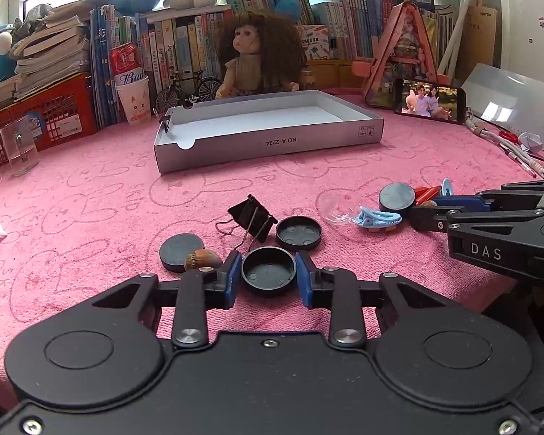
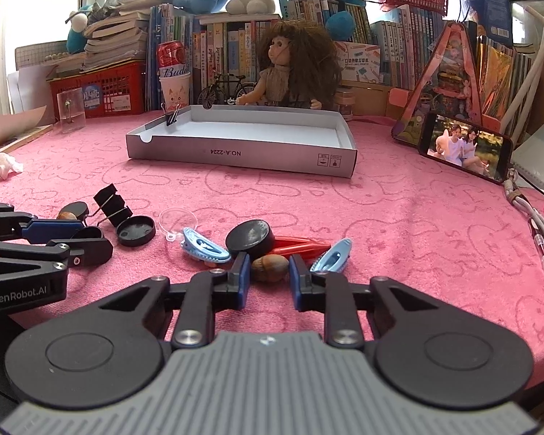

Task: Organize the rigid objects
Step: 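Grasp the black round cap with the left tool while the right tool grasps the brown nut, then carry the black cap and brown nut over the white tray with both tools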

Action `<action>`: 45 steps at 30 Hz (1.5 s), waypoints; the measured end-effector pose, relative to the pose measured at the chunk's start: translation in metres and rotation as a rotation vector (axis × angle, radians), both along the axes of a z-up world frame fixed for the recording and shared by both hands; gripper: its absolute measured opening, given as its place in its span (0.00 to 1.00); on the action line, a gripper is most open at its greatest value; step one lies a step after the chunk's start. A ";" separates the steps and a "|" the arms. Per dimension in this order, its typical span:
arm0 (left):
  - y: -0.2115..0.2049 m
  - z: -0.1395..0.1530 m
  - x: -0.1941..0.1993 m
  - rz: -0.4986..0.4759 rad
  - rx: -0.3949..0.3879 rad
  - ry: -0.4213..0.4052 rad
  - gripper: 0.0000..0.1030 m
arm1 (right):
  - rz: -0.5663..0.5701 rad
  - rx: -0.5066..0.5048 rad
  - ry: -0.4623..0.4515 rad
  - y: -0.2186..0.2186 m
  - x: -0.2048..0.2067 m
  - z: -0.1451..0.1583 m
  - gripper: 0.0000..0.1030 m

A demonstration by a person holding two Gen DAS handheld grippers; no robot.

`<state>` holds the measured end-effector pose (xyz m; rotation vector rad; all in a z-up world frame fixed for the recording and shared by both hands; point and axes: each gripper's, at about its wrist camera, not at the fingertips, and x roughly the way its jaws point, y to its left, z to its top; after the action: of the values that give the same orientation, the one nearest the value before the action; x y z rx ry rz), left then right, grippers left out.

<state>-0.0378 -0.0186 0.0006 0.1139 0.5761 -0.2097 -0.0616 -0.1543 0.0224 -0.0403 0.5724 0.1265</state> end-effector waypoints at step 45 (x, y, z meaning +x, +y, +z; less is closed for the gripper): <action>0.027 0.066 0.155 0.102 -0.217 0.025 0.29 | -0.056 0.178 0.021 -0.027 0.135 0.041 0.26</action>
<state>0.1171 0.0084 0.0667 -0.1281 0.5795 -0.1730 0.0731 -0.1812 0.0636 0.1495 0.5805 0.1232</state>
